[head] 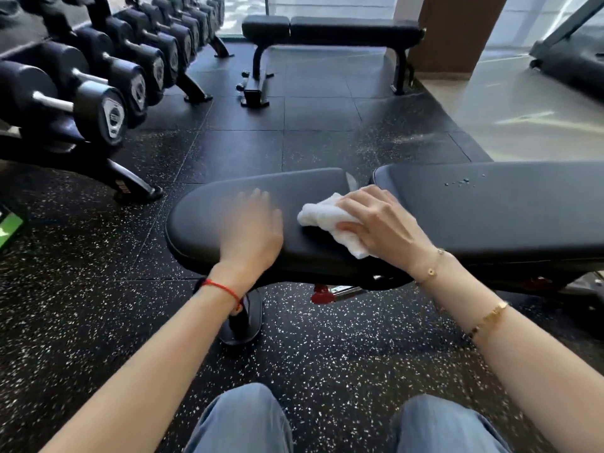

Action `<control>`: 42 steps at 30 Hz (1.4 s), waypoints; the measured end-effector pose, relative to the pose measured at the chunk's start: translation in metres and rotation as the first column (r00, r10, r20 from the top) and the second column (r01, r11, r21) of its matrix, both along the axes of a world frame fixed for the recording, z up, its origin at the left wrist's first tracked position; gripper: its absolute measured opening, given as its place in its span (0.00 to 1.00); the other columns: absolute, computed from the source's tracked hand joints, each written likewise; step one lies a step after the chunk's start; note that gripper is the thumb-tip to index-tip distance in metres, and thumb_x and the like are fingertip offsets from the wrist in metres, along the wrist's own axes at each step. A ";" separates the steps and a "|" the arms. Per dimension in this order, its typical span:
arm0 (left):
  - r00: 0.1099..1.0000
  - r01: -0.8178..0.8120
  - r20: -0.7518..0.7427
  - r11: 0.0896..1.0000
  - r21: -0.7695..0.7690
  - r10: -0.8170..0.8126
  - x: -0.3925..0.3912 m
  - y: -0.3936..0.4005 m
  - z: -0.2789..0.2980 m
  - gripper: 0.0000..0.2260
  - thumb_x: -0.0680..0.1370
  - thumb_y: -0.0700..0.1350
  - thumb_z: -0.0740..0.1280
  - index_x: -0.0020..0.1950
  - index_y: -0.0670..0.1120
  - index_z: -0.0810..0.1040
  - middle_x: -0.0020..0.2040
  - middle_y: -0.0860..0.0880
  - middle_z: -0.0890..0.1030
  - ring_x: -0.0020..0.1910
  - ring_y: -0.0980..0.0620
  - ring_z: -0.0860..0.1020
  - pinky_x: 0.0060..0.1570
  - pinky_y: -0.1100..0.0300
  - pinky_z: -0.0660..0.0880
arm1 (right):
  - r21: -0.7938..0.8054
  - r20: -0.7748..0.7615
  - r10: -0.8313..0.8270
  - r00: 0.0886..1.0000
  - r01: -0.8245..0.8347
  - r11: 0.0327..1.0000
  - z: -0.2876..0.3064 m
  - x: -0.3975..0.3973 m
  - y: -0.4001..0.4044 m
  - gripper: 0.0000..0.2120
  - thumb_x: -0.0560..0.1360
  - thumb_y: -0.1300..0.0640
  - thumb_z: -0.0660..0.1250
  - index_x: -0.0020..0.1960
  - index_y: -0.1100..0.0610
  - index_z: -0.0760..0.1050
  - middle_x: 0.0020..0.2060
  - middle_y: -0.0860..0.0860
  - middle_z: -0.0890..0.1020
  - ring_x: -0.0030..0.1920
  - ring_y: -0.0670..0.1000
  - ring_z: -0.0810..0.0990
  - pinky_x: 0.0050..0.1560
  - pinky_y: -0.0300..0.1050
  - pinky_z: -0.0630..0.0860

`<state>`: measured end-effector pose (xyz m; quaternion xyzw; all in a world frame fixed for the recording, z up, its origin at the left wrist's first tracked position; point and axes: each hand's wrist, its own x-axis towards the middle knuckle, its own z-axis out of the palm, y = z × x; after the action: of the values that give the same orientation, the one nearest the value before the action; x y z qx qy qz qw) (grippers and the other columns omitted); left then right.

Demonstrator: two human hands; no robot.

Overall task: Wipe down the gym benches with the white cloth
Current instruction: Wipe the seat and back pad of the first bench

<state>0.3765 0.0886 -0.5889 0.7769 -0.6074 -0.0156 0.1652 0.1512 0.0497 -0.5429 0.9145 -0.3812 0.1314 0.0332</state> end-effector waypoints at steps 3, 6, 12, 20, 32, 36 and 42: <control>0.997 0.061 -0.047 0.998 0.003 -0.060 -0.058 -0.018 0.001 0.23 0.84 0.52 0.50 0.79 0.50 0.56 0.80 0.47 0.56 0.80 0.44 0.51 0.77 0.43 0.42 | -0.149 -0.019 -0.107 0.994 0.103 0.983 0.008 -0.048 -0.008 0.13 0.78 0.52 0.68 0.60 0.56 0.79 0.59 0.52 0.80 0.62 0.59 0.75 0.64 0.50 0.69; 0.999 0.042 -0.030 0.999 0.013 -0.041 -0.095 -0.036 -0.002 0.24 0.83 0.53 0.49 0.80 0.52 0.55 0.81 0.47 0.55 0.80 0.44 0.50 0.78 0.43 0.42 | -0.137 0.003 -0.185 0.983 0.184 0.973 0.001 -0.090 -0.021 0.16 0.77 0.55 0.70 0.62 0.58 0.77 0.63 0.55 0.78 0.64 0.62 0.74 0.64 0.54 0.69; 1.000 -0.015 0.006 1.000 -0.025 0.015 -0.097 -0.042 -0.007 0.24 0.82 0.54 0.53 0.78 0.55 0.59 0.80 0.49 0.58 0.79 0.46 0.53 0.78 0.45 0.46 | 0.276 -0.080 -0.204 0.976 0.219 0.936 -0.022 -0.110 -0.073 0.30 0.81 0.36 0.48 0.81 0.43 0.51 0.80 0.43 0.52 0.80 0.49 0.47 0.78 0.51 0.44; 1.000 -0.026 0.002 1.000 -0.017 0.026 -0.097 -0.040 -0.002 0.23 0.82 0.54 0.55 0.78 0.57 0.61 0.79 0.51 0.60 0.79 0.49 0.53 0.79 0.48 0.46 | 0.248 -0.054 -0.029 0.998 0.042 0.968 -0.029 -0.111 -0.061 0.30 0.81 0.36 0.47 0.81 0.45 0.51 0.81 0.45 0.50 0.80 0.50 0.47 0.78 0.54 0.42; 0.999 0.019 -0.050 0.999 -0.042 -0.021 -0.124 -0.049 0.011 0.21 0.83 0.47 0.56 0.77 0.49 0.64 0.78 0.48 0.63 0.78 0.48 0.57 0.78 0.45 0.49 | 0.277 -0.083 -0.153 0.985 0.170 0.946 -0.023 -0.112 -0.109 0.31 0.82 0.38 0.48 0.81 0.48 0.48 0.81 0.49 0.51 0.80 0.53 0.47 0.78 0.56 0.45; 1.000 0.026 -0.010 1.000 -0.017 -0.027 -0.143 -0.063 0.003 0.23 0.83 0.49 0.54 0.78 0.49 0.61 0.79 0.47 0.60 0.79 0.48 0.55 0.78 0.45 0.48 | 0.232 -0.024 -0.069 0.997 0.073 0.970 -0.032 -0.153 -0.069 0.33 0.78 0.32 0.42 0.80 0.44 0.51 0.80 0.43 0.53 0.80 0.49 0.49 0.78 0.51 0.43; 1.000 0.015 0.018 0.999 -0.045 -0.014 -0.145 -0.063 -0.006 0.24 0.82 0.49 0.54 0.78 0.47 0.60 0.79 0.48 0.61 0.79 0.48 0.54 0.78 0.45 0.48 | 0.224 -0.104 -0.340 0.935 0.355 0.908 -0.022 -0.160 -0.137 0.31 0.81 0.37 0.49 0.81 0.48 0.51 0.80 0.47 0.54 0.80 0.53 0.50 0.77 0.51 0.44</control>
<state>0.2315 0.0252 -0.5951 0.7687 -0.6145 0.0039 0.1772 -0.0090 -0.0872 -0.5645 0.8330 -0.5495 0.0476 -0.0425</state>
